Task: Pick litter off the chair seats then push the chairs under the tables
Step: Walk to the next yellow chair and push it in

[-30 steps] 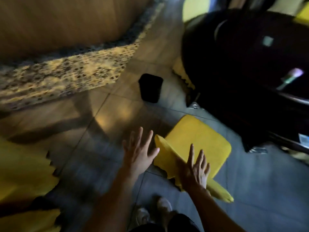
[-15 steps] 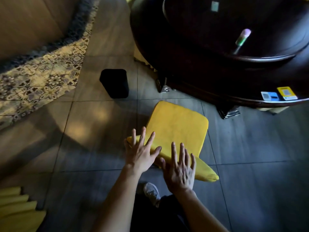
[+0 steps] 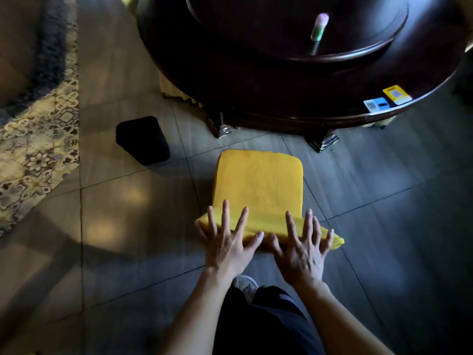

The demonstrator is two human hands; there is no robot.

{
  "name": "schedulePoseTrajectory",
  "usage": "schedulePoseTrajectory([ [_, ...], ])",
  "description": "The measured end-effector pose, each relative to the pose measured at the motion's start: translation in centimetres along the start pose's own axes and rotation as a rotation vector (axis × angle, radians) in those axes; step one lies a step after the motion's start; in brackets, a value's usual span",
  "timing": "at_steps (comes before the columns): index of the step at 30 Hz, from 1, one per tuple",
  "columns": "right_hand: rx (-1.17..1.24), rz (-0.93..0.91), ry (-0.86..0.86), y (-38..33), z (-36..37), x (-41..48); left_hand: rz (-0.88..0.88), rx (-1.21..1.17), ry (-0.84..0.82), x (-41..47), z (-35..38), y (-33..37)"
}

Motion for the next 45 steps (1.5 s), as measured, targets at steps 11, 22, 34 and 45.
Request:
schedulePoseTrajectory([
  [11, -0.045, 0.054, 0.044, -0.5, 0.1, 1.8, 0.020, -0.027, -0.046, 1.5, -0.3, -0.5],
  [22, -0.041, 0.108, -0.051, -1.6, 0.6, 7.0, 0.051, -0.023, -0.088, 6.9, -2.0, 0.0],
  [34, -0.061, 0.111, -0.050, -2.1, 1.4, 16.8, 0.051, -0.014, -0.074, 16.9, -3.0, 1.9],
  [45, -0.069, 0.115, -0.094, -2.7, 1.6, 27.8, 0.037, 0.025, -0.064, 27.4, -4.8, 4.1],
])
Point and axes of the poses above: each hand's wrist, its own x-axis towards the middle knuckle, its own z-axis out of the palm, y = z × x, the point moved 6 cm from there along x, towards the middle knuckle, and after that the axes turned 4 degrees about y, right-handed, at the moved point
